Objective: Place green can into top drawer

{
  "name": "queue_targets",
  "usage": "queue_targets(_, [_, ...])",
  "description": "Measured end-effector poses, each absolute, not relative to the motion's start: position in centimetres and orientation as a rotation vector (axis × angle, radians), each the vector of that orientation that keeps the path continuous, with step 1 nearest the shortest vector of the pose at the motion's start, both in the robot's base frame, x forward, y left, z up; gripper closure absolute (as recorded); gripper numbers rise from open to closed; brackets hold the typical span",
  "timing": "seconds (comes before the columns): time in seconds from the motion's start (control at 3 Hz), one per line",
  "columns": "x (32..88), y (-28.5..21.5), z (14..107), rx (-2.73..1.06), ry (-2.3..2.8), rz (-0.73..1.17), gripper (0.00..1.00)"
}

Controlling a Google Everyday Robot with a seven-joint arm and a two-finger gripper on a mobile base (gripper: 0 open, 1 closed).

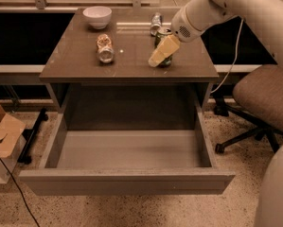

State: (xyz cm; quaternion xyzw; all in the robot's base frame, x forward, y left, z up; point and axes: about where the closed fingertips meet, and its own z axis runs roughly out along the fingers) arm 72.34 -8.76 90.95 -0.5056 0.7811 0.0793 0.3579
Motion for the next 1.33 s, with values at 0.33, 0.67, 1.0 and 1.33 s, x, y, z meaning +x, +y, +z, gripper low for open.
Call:
queue_targets(0.33, [74.4, -7.3, 90.7, -1.291, 1.972, 0.198, 0.0])
queue_targets(0.67, [75.9, -6.4, 91.0, -1.29, 1.937, 0.189, 0.0])
queue_targets(1.0, [77.0, -6.8, 90.2, -1.253, 1.956, 0.191, 0.18])
queue_targets(1.33, [77.6, -8.6, 89.1, -1.19, 2.002, 0.185, 0.42])
